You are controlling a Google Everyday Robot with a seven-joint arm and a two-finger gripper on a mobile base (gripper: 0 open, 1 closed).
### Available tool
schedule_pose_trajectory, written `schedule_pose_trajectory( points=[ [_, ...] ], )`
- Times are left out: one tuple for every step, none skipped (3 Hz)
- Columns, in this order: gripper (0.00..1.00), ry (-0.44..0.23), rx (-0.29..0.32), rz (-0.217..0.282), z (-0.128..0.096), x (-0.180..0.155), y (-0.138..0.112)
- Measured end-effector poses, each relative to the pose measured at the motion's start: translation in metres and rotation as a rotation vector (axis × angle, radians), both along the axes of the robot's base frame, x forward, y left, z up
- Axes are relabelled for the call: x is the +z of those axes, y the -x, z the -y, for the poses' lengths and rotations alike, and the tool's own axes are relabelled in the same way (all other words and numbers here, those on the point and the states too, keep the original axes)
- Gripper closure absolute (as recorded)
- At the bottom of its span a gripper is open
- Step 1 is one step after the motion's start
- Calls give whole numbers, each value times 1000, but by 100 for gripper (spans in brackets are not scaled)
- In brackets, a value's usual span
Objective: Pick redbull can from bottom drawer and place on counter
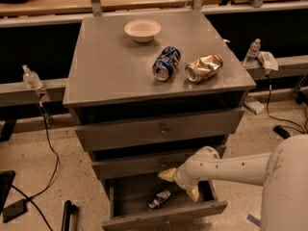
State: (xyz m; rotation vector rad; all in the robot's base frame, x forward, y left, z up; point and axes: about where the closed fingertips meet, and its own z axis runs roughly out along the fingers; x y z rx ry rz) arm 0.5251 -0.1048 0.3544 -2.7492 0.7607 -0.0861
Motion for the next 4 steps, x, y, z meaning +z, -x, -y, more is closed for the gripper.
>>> schedule_pose_trajectory(
  points=[
    [0,-17,-14,-16,2,-13,-2],
    [0,-33,32,25,2,-18,-6],
    [0,-66,122,136,7,-38,-16],
    [0,-89,260,219,-5,-56,-21]
  ],
)
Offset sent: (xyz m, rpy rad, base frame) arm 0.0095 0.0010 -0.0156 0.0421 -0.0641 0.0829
